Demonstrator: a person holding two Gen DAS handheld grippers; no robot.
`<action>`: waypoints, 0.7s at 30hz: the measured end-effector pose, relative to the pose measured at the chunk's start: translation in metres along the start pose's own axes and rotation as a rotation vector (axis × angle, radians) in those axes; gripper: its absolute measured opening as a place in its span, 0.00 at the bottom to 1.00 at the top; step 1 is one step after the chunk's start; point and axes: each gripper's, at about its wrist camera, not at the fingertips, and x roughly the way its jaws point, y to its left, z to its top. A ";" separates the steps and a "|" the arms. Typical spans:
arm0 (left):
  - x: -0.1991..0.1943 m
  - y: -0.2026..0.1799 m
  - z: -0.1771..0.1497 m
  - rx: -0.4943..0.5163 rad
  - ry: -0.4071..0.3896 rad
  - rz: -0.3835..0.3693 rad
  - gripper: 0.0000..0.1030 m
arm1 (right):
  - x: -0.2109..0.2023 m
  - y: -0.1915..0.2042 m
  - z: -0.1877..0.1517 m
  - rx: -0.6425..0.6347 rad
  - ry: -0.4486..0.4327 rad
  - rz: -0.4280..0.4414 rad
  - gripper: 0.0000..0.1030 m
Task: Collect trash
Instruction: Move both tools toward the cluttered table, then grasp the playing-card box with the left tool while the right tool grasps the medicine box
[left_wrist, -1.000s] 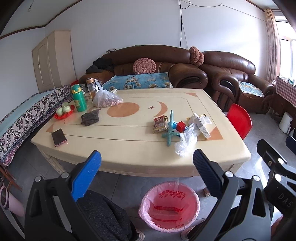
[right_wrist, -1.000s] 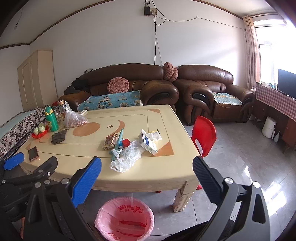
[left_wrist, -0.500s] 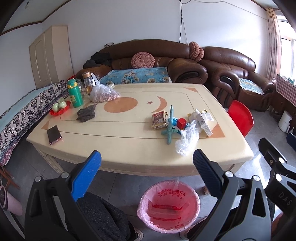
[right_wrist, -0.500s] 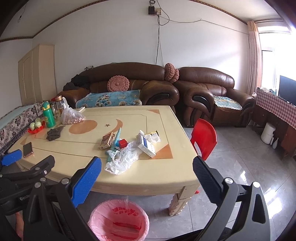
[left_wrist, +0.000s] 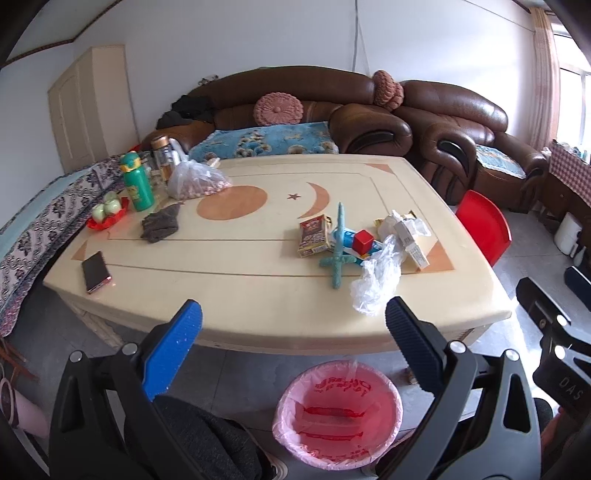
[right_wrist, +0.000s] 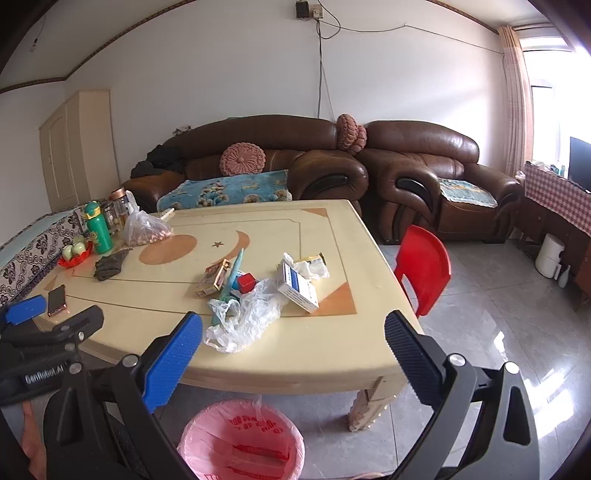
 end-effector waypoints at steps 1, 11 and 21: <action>0.005 0.001 0.002 0.006 0.006 -0.009 0.94 | 0.005 -0.002 0.000 -0.003 0.007 -0.006 0.94; 0.056 0.009 0.006 0.016 0.050 -0.056 0.94 | 0.061 -0.016 0.001 -0.088 0.052 0.018 0.94; 0.120 -0.005 0.014 0.159 0.105 -0.089 0.94 | 0.130 -0.008 -0.006 -0.275 0.087 0.029 0.94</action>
